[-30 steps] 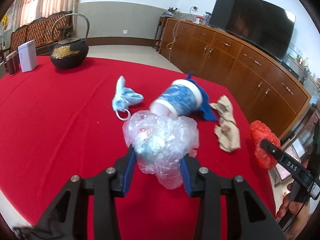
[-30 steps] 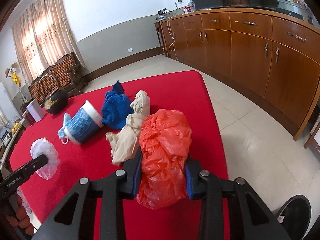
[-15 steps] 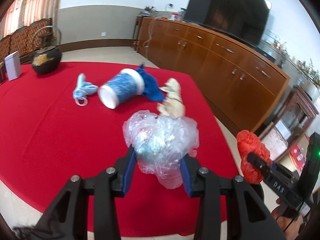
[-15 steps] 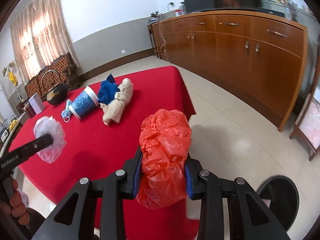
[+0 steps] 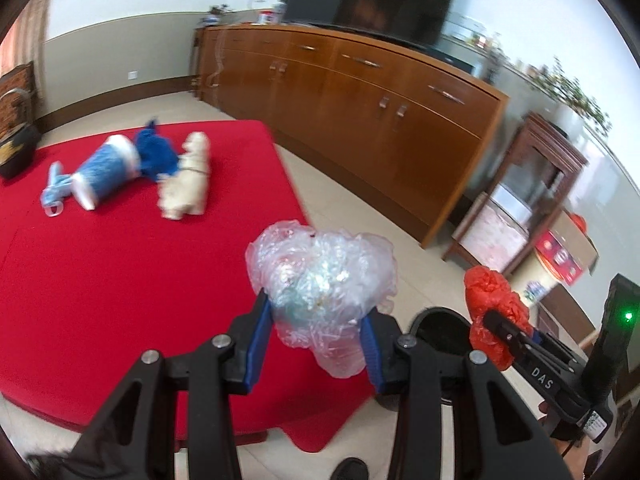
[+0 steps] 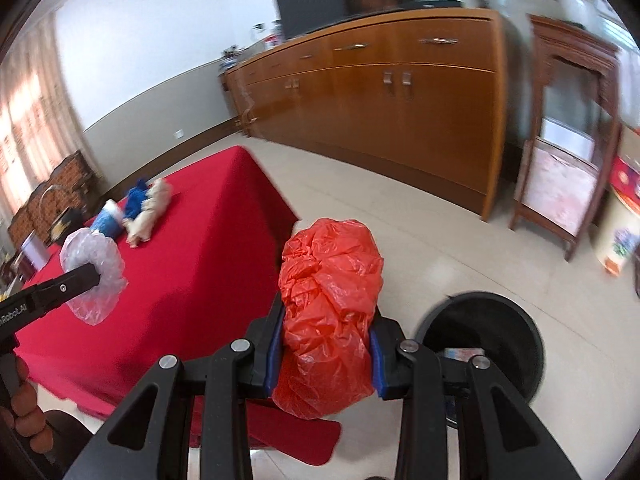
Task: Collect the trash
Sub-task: 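Carry both plastic bags to the black bin and open both tools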
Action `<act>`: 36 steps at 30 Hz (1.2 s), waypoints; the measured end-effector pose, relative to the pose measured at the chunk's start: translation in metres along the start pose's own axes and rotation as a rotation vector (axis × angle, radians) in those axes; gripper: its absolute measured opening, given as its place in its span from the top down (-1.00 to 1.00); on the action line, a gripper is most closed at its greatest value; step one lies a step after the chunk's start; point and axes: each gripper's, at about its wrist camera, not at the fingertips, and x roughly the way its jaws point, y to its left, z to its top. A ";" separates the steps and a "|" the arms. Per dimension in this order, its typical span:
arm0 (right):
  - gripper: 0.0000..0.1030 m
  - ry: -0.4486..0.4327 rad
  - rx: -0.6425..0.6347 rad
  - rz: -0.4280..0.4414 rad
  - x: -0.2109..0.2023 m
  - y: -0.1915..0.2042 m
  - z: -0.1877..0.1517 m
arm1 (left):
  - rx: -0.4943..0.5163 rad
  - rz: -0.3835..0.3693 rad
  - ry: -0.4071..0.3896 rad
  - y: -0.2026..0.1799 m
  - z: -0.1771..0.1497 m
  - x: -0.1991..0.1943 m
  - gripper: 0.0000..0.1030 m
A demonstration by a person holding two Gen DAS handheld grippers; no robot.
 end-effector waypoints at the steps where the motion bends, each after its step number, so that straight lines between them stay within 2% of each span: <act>1: 0.29 -0.002 0.016 -0.012 -0.003 -0.010 -0.002 | 0.015 -0.016 0.007 -0.011 0.000 0.003 0.18; 12: 0.29 -0.029 0.163 -0.115 -0.035 -0.101 -0.016 | 0.107 -0.122 0.092 -0.092 -0.015 0.041 0.18; 22: 0.29 0.021 0.253 -0.199 -0.038 -0.164 -0.034 | 0.176 -0.179 0.191 -0.148 -0.036 0.084 0.18; 29: 0.29 0.088 0.276 -0.232 -0.023 -0.196 -0.046 | 0.211 -0.196 0.253 -0.177 -0.051 0.117 0.18; 36: 0.29 0.145 0.269 -0.237 0.001 -0.216 -0.044 | 0.219 -0.192 0.322 -0.193 -0.063 0.147 0.18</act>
